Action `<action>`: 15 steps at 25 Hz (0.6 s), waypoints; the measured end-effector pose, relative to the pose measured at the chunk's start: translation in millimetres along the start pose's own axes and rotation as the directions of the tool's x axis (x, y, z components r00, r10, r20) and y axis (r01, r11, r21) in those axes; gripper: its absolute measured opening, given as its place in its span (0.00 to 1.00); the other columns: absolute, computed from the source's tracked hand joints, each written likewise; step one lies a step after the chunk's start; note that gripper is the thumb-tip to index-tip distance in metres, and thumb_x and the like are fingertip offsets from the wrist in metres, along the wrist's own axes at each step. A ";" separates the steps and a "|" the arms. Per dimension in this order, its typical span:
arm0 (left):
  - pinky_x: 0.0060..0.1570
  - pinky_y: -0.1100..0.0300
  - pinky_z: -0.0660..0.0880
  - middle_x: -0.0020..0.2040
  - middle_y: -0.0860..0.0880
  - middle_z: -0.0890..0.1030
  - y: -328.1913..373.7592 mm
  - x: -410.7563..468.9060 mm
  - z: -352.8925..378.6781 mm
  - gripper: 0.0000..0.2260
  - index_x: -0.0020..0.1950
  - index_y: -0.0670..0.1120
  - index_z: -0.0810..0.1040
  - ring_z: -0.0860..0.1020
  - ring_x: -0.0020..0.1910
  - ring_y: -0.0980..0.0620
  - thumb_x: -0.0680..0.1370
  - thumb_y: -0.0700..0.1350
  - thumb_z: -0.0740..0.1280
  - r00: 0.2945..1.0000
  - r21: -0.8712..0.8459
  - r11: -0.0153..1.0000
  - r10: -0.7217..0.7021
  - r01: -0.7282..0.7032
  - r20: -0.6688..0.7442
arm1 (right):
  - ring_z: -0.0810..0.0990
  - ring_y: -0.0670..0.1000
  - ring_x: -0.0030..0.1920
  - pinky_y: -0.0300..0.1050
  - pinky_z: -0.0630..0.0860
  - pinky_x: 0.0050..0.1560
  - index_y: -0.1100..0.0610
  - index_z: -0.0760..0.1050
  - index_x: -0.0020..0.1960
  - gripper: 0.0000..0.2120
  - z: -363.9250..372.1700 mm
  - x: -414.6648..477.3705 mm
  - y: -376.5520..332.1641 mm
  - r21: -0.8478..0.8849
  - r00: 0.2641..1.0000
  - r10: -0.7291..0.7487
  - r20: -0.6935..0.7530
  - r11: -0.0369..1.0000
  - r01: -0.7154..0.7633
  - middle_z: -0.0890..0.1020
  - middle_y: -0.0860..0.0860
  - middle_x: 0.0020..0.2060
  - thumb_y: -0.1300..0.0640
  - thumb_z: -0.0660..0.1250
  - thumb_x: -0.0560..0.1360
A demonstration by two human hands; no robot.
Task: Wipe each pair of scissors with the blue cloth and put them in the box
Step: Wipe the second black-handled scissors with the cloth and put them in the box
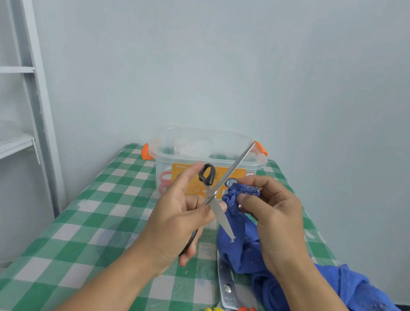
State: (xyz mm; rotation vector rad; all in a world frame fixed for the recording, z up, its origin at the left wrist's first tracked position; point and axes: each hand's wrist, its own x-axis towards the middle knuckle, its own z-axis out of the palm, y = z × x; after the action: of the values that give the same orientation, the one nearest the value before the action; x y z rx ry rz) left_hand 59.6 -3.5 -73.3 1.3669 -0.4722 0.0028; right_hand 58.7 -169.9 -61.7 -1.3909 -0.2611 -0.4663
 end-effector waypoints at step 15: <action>0.20 0.64 0.54 0.27 0.49 0.69 2.4 0.9 1.4 0.09 0.54 0.35 0.79 0.59 0.22 0.55 0.80 0.35 0.60 0.982 -0.158 0.971 -0.186 0.178 -0.034 | 0.81 0.57 0.35 0.51 0.79 0.41 0.63 0.76 0.44 0.06 11.2 -8.0 -2.6 -0.119 0.989 -0.148 -0.005 0.982 0.147 0.83 0.56 0.34 0.66 0.67 0.80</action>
State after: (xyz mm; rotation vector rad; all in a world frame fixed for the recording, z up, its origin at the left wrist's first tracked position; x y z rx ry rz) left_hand 59.3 -4.6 -70.6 1.2507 -0.2982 -0.1477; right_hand 51.4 -157.9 -61.0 -1.4894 -0.3314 -0.6223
